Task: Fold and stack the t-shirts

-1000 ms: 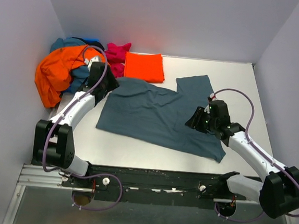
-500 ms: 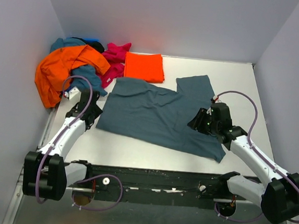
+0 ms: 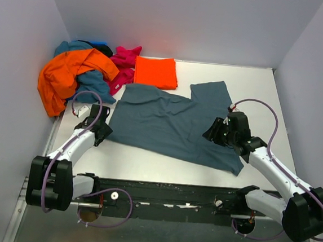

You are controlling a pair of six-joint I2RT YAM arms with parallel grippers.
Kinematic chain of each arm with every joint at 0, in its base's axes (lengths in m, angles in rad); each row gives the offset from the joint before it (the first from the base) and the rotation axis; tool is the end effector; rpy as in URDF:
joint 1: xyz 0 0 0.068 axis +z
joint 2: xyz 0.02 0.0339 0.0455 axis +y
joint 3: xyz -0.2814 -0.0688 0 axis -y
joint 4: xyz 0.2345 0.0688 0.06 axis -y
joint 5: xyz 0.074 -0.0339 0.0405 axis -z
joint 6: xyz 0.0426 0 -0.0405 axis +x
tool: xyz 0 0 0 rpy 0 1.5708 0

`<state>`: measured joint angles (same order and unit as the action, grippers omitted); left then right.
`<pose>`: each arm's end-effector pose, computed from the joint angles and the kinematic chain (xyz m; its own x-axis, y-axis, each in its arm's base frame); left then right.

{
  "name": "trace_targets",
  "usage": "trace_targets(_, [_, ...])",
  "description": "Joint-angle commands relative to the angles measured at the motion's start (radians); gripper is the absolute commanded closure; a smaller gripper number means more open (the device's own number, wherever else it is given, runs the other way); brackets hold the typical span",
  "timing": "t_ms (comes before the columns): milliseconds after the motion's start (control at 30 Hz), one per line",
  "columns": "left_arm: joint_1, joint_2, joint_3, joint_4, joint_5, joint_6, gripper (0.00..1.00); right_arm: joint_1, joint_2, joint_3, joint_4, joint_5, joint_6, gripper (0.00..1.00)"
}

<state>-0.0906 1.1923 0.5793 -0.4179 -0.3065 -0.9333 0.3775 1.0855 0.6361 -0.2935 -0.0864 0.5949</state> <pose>0.2016 -0.0054 0.1908 -0.4536 -0.7281 -0.5139 -0.7271 0.6358 -0.2590 0.1955 0.0815 0.2358 -0.7597 0.2994 -0.5773 -0.0007 0.8873 0.4611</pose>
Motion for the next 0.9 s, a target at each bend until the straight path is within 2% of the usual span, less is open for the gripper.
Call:
trace_targets(0, [0.005,-0.007,-0.025,0.017,0.02,-0.013,0.48,-0.006,-0.01,-0.022,0.01,0.004,0.009,0.49])
trace_targets(100, [0.005,0.03,-0.045,0.074,0.058,-0.013,0.58,-0.006,0.001,-0.024,0.01,-0.001,0.013,0.49])
trace_targets(167, [0.005,0.062,-0.053,0.12,0.095,-0.001,0.77,-0.006,0.002,-0.023,0.01,-0.001,0.014,0.49])
trace_targets(267, [0.006,0.093,-0.076,0.186,0.124,-0.005,0.91,-0.008,-0.004,-0.021,0.004,0.011,0.016,0.49])
trace_targets(300, [0.006,0.098,-0.085,0.203,0.127,-0.007,1.0,-0.008,-0.009,-0.021,-0.002,0.023,0.017,0.49])
trace_targets(400, [0.006,0.058,-0.111,0.17,0.103,-0.042,1.0,-0.012,-0.021,-0.015,-0.042,0.08,0.035,0.49])
trace_targets(500, [0.008,-0.084,-0.151,0.079,0.041,-0.1,1.0,-0.02,-0.038,-0.004,-0.096,0.203,0.054,0.49])
trace_targets(633, [0.032,-0.299,-0.162,-0.121,-0.009,-0.159,1.0,-0.032,-0.05,0.008,-0.148,0.286,0.085,0.48])
trace_targets(767, [0.04,-0.43,-0.15,-0.312,-0.031,-0.216,1.0,-0.042,-0.041,0.028,-0.22,0.37,0.153,0.48])
trace_targets(867, [0.041,-0.49,-0.193,-0.309,-0.028,-0.225,1.0,-0.043,-0.041,0.024,-0.255,0.398,0.193,0.48])
